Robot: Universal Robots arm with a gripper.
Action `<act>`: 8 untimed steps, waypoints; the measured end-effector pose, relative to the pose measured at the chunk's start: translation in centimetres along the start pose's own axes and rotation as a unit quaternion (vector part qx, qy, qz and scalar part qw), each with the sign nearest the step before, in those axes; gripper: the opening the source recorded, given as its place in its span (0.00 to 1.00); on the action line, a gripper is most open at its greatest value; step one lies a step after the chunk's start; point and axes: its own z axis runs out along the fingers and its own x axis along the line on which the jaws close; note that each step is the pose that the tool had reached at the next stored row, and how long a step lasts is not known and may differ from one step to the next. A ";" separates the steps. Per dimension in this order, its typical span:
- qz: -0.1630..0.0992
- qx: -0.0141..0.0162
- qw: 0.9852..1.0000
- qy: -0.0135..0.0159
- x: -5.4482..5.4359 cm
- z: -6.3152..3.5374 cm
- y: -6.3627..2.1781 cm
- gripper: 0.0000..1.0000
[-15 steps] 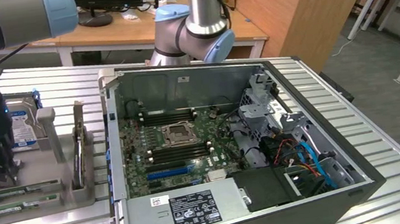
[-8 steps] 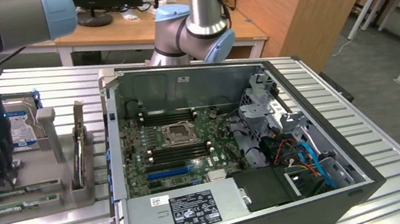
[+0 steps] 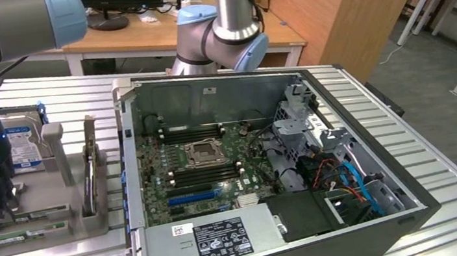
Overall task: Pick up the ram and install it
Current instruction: 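Pick up the ram and move it above insertion slot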
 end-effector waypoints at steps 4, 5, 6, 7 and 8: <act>0.000 0.000 1.000 0.000 0.0 0.01 0.00 0.31; 0.000 0.000 1.000 0.000 0.0 0.02 0.00 0.31; 0.000 0.000 1.000 0.000 0.0 0.07 0.01 0.31; 0.000 0.000 1.000 0.000 0.0 0.11 0.00 0.31; 0.000 0.000 1.000 0.000 0.0 0.17 0.00 0.31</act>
